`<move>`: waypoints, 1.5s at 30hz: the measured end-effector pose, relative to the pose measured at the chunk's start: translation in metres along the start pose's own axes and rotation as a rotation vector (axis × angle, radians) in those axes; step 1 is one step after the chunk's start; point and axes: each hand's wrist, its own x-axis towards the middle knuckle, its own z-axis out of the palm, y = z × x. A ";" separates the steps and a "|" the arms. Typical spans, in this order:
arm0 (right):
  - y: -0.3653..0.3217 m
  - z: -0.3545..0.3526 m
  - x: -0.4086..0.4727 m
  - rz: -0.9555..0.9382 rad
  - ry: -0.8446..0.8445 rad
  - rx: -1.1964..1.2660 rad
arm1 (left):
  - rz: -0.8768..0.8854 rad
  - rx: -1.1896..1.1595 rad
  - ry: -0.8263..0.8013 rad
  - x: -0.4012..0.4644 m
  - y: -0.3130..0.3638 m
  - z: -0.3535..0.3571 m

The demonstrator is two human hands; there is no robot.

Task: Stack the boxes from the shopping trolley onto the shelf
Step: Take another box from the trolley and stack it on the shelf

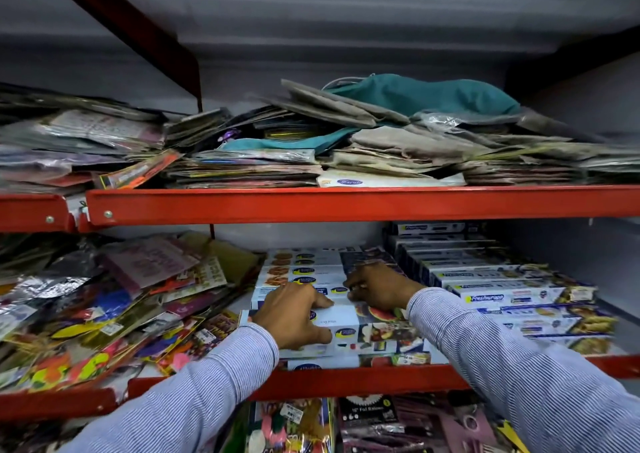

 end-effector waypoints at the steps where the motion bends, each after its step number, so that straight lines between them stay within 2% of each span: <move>1: 0.001 -0.002 -0.001 0.003 -0.010 0.005 | 0.000 -0.010 -0.001 0.004 -0.001 0.003; 6: 0.005 -0.001 -0.016 -0.007 0.005 0.082 | -0.005 -0.043 0.043 0.013 -0.014 0.025; 9: 0.006 0.013 -0.030 -0.043 0.090 0.119 | 0.129 0.160 0.190 0.003 -0.018 0.039; 11: 0.004 0.026 -0.039 -0.059 0.188 0.111 | 0.159 0.252 0.284 -0.001 -0.021 0.048; 15: -0.001 0.045 -0.044 -0.035 0.337 0.030 | 0.059 0.183 0.208 -0.003 -0.026 0.058; 22: 0.001 0.052 -0.044 -0.046 0.435 -0.028 | 0.096 0.257 0.202 -0.001 -0.032 0.065; 25: 0.000 0.059 -0.047 -0.034 0.490 -0.056 | 0.120 0.343 0.237 -0.005 -0.033 0.069; 30: 0.001 0.078 -0.064 0.043 0.688 -0.156 | 0.064 0.433 0.380 -0.021 -0.030 0.069; 35: 0.009 0.097 -0.061 0.123 0.689 -0.137 | -0.012 0.453 0.327 -0.022 -0.042 0.082; 41: 0.013 0.103 -0.055 0.116 0.692 -0.154 | -0.007 0.465 0.351 -0.019 -0.046 0.088; 44: 0.010 0.099 -0.060 0.112 0.693 -0.138 | -0.019 0.454 0.306 -0.023 -0.042 0.081; 45: 0.011 0.100 -0.061 0.111 0.703 -0.157 | -0.017 0.454 0.342 -0.025 -0.043 0.083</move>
